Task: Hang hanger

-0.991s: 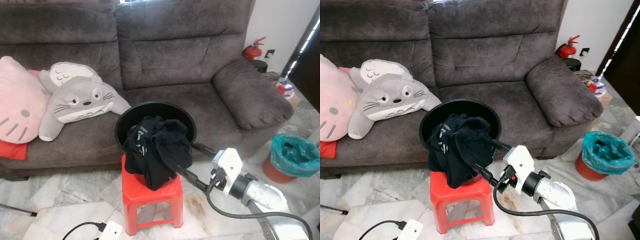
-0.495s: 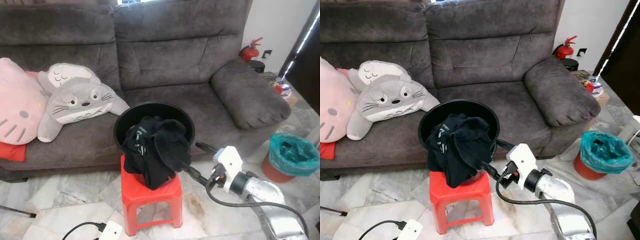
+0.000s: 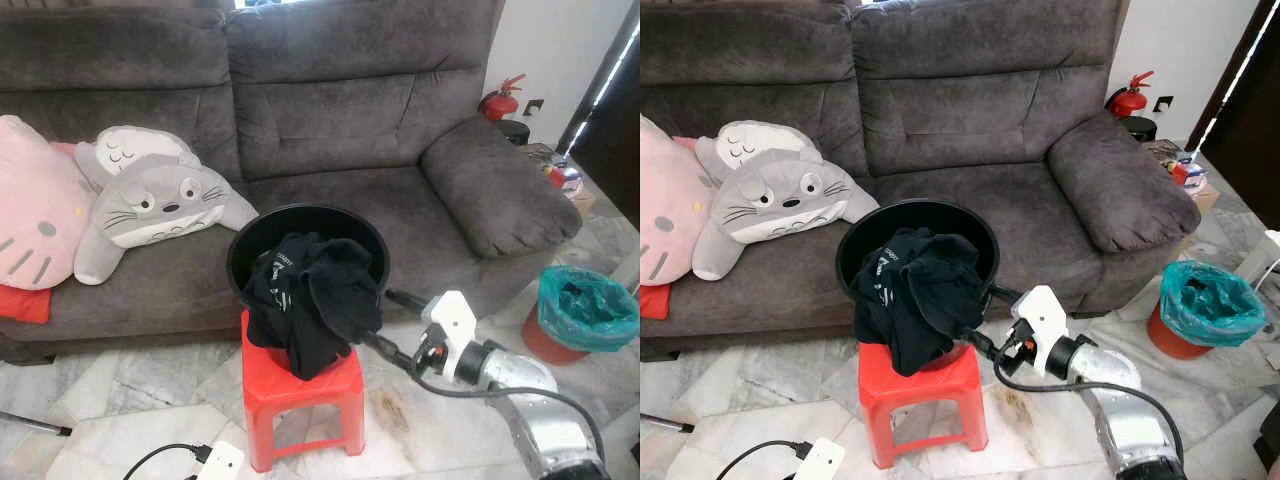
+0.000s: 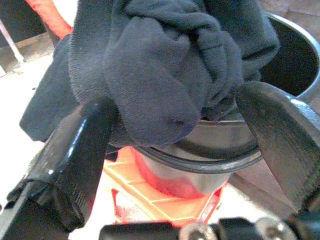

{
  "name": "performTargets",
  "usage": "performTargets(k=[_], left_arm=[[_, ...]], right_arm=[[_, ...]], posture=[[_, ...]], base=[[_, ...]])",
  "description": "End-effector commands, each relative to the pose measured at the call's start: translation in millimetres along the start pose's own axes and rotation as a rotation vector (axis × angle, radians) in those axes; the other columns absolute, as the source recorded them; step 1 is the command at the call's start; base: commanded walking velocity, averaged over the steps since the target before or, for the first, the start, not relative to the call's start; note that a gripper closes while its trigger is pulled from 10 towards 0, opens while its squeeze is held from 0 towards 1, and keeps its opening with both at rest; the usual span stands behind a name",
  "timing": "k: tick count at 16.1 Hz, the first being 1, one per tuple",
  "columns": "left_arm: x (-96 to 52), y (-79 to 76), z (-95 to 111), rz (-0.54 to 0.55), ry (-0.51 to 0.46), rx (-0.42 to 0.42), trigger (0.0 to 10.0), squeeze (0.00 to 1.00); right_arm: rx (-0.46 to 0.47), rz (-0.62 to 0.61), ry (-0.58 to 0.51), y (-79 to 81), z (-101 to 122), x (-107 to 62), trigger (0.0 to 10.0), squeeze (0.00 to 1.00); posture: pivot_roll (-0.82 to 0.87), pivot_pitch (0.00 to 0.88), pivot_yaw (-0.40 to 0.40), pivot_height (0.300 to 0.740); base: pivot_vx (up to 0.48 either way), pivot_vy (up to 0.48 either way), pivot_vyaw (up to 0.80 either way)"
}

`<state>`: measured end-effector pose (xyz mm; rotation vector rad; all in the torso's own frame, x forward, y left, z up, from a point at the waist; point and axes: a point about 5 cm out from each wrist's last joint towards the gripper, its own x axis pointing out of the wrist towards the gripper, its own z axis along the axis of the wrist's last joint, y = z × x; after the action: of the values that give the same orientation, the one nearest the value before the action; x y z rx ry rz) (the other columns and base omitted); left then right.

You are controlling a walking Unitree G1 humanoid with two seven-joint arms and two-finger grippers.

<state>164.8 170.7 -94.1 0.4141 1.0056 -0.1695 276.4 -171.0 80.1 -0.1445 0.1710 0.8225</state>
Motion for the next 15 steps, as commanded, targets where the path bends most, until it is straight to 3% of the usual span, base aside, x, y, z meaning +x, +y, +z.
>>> performTargets(k=[1, 2, 3, 15], left_arm=[[-0.5, 1.7, -3.5, 0.010, 0.010, 0.003, 10.0, 0.00], [-0.5, 1.8, -3.5, 0.011, 0.010, 0.005, 10.0, 0.00], [-0.5, 1.9, -3.7, 0.013, 0.012, 0.006, 10.0, 0.00], [-0.5, 2.8, -4.6, 0.022, 0.020, 0.013, 10.0, 0.00]], right_arm=[[-0.009, -0.022, -0.007, -6.6, 0.8, -0.3, 7.5, 0.00], [-0.011, -0.018, -0.006, -6.8, -0.2, 0.3, 4.8, 0.00], [-0.015, -0.009, -0.007, -6.5, -1.0, 1.9, 0.0, 0.00], [-0.012, 0.038, -0.039, -3.6, 0.2, 15.1, 0.0, 0.00]], posture=[[-0.21, 0.000, 0.021, 0.740], [-0.21, 0.000, 0.021, 0.740], [-0.21, 0.000, 0.021, 0.740], [-0.20, 0.010, 0.023, 0.740]], base=[[0.000, 0.000, 0.00], [0.000, 0.000, 0.00], [0.000, 0.000, 0.00], [0.000, 0.000, 0.00]])
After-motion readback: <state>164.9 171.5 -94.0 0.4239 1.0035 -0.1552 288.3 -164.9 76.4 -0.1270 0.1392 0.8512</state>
